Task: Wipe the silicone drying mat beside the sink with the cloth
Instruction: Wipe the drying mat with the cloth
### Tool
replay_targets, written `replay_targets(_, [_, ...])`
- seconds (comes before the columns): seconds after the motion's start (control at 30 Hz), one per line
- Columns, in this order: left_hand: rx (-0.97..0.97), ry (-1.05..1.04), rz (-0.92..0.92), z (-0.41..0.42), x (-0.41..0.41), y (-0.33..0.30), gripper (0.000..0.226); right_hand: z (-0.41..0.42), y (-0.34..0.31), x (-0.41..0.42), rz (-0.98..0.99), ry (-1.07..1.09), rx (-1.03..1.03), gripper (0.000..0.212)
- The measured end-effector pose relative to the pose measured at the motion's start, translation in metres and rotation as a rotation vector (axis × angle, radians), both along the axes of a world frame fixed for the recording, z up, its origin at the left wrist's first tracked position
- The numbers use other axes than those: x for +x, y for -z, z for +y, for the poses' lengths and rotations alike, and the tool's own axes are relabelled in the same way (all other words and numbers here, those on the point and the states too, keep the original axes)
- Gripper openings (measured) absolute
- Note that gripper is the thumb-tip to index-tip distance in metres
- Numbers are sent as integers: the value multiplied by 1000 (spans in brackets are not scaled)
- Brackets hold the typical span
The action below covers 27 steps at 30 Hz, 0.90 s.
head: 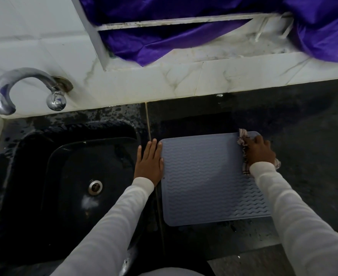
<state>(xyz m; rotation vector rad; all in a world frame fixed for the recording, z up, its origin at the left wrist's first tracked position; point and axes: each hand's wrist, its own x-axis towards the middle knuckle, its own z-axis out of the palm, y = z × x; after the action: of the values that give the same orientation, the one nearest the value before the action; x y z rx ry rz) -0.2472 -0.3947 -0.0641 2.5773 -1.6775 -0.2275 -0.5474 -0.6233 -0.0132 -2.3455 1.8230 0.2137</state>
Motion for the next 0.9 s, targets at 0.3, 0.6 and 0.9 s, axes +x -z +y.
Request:
replay_targets(0.3, [34,25,99,-3,7,-11,59,63,-19,128,-488,-162,0,31])
replay_targets(0.6, [102,40,25,-2,7,-12,66,163,11,201,-353,-368,83,54])
replay_targets(0.9, [62,6,84,-3,7,-18,58,148,9,200,-212,-500,112,59])
